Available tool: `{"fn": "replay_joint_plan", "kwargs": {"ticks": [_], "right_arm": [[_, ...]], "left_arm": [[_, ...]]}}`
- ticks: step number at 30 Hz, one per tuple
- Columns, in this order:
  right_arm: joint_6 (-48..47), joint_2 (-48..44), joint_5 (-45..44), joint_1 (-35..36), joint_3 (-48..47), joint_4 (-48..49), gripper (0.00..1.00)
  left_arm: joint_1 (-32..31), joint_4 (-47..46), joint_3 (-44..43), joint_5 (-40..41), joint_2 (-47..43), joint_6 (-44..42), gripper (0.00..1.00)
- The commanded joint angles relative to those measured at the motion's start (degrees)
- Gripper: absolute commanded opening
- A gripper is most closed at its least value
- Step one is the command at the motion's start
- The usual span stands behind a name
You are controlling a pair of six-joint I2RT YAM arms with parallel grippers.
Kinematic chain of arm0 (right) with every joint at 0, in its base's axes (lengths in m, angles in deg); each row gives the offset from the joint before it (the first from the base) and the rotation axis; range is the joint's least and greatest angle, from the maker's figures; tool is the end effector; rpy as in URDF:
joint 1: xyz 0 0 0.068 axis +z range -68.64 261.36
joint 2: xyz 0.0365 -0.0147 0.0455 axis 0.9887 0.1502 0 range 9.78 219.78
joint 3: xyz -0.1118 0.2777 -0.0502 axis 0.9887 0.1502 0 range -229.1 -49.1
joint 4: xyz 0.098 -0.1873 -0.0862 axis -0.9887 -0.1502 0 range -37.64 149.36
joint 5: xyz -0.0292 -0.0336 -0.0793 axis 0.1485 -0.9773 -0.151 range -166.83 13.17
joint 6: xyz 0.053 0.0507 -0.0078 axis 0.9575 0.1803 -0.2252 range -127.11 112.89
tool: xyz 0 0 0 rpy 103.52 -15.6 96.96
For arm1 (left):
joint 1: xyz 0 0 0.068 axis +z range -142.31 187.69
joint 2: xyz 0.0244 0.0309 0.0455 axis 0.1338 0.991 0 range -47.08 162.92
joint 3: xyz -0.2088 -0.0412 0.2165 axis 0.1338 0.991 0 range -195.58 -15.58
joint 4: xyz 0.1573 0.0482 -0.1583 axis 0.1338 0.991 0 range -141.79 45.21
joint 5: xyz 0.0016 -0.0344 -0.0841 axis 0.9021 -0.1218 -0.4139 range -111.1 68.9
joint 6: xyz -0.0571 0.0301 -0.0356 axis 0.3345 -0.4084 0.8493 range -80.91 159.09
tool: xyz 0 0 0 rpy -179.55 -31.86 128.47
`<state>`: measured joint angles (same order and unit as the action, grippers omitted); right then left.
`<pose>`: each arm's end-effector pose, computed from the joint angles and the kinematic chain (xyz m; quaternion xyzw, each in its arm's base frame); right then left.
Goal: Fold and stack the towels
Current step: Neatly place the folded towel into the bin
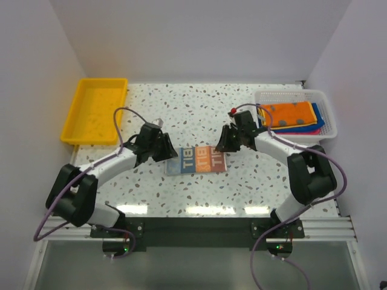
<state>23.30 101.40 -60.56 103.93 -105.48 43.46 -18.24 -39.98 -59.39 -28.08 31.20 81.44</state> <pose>0.2866 0.1377 0.2335 0.0168 0.9346 0.2663 0.2352 0.2304 -0.1203 0.2364 -0.1098 0.9201 -0.2554 0.2759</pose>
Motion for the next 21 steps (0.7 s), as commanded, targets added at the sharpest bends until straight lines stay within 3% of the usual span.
{"fn": "replay_joint_plan", "kwargs": {"ticks": [1,6,12,13,17,18,21], "right_arm": [[-0.44,5.31,-0.35,-0.15,-1.54,5.16,0.30],[-1.23,8.58,-2.12,-1.56,-0.31,7.38,0.31],[-4.13,3.67,-3.79,-1.65,-1.27,0.01,0.41],[-5.09,2.44,-4.49,-1.56,-2.06,-1.49,0.50],[-6.60,-3.45,-9.58,-2.00,-4.09,-8.52,0.65],[-6.60,-5.20,-11.33,-2.96,-4.09,-9.66,0.68],[-6.60,-8.02,-14.50,-5.94,-2.95,-14.05,0.80]], "left_arm": [[-1.75,-4.33,-0.23,1.79,6.61,-0.34,0.46],[-1.49,-6.19,1.27,4.34,13.99,-0.42,0.44],[1.94,-2.50,-0.92,8.72,16.20,-5.42,0.47],[2.11,-0.93,-3.53,9.52,15.94,-8.65,0.49],[0.19,5.73,-13.97,11.46,15.32,-16.76,0.63],[-1.82,7.50,-16.37,12.42,15.41,-17.90,0.75],[-7.01,12.70,-23.41,16.03,15.41,-21.42,0.86]]}}
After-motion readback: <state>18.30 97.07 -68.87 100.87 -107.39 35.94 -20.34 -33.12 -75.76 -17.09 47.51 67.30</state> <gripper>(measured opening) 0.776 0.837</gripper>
